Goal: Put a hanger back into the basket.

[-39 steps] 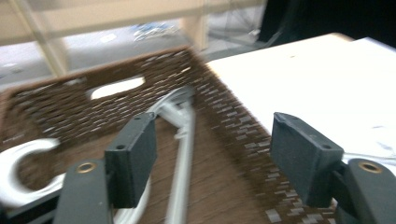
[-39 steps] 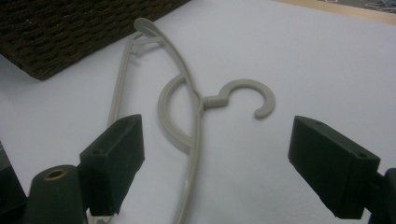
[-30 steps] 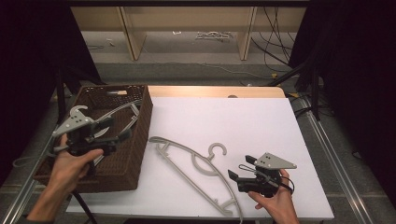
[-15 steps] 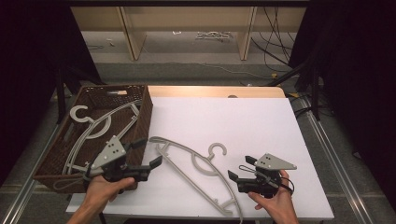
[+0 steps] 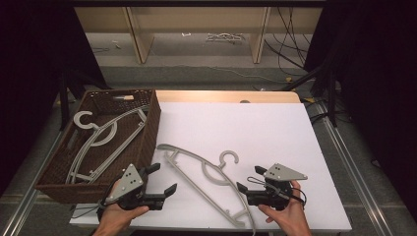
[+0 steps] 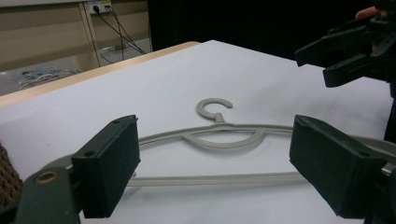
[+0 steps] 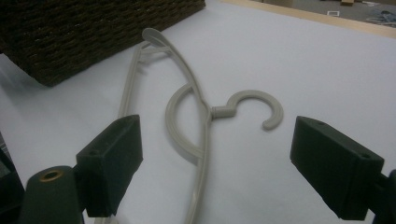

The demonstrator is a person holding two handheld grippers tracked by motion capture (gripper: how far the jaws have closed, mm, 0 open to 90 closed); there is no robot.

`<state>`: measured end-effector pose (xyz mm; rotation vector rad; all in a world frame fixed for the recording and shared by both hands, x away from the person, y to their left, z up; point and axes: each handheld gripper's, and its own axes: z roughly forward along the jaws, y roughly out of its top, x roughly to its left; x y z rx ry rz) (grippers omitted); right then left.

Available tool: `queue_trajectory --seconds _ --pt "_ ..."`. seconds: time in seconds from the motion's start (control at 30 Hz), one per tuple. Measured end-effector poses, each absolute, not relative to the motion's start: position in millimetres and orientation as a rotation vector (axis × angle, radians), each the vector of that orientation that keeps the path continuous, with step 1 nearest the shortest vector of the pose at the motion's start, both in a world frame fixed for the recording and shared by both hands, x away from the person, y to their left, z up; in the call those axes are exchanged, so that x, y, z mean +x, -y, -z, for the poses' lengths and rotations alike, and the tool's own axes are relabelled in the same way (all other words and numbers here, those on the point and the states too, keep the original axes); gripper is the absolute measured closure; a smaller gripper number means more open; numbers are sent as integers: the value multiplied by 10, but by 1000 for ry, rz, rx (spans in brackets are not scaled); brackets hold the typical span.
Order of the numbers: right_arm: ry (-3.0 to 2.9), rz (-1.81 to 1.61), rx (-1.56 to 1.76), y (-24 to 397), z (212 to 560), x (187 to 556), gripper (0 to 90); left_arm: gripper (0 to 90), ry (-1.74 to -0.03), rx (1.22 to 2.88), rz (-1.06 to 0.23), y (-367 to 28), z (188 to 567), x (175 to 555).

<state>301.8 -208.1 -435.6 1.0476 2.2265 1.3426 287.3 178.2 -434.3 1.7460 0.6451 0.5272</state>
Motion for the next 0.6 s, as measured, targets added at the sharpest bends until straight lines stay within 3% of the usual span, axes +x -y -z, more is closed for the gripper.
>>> queue_trajectory --seconds 0.6 --pt "-2467 -1066 1010 1804 4542 3243 178 159 -649 1791 -482 -1727 4396 2880"
